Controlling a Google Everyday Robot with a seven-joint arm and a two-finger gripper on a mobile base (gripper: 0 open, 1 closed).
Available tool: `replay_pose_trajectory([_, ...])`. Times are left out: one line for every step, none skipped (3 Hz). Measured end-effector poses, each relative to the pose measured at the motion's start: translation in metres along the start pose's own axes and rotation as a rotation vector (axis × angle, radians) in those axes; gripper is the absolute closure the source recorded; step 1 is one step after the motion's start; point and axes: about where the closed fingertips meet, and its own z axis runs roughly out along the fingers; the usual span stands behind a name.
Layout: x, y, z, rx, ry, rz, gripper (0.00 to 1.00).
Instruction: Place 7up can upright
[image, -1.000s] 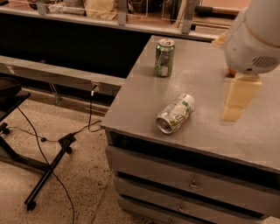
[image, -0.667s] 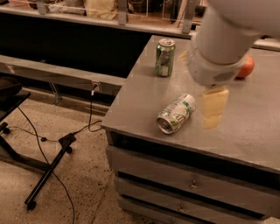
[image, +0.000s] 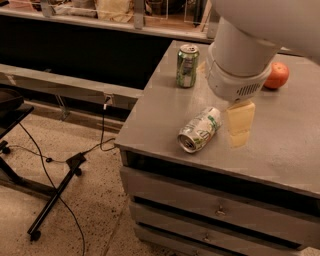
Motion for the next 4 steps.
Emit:
replay_pose_trajectory([-0.006, -0.006, 0.02, -0.049, -0.018, -0.097, 0.0])
replay_pose_trajectory([-0.024, -0.017, 0.065, -0.146, -0.078, -0.306, 0.0])
replay_pose_trajectory([-0.041, -0.017, 0.092, -0.18, -0.127, -0.5, 0.0])
replay_pose_trajectory([-0.041, -0.017, 0.094, -0.176, -0.135, -0.567, 0.0])
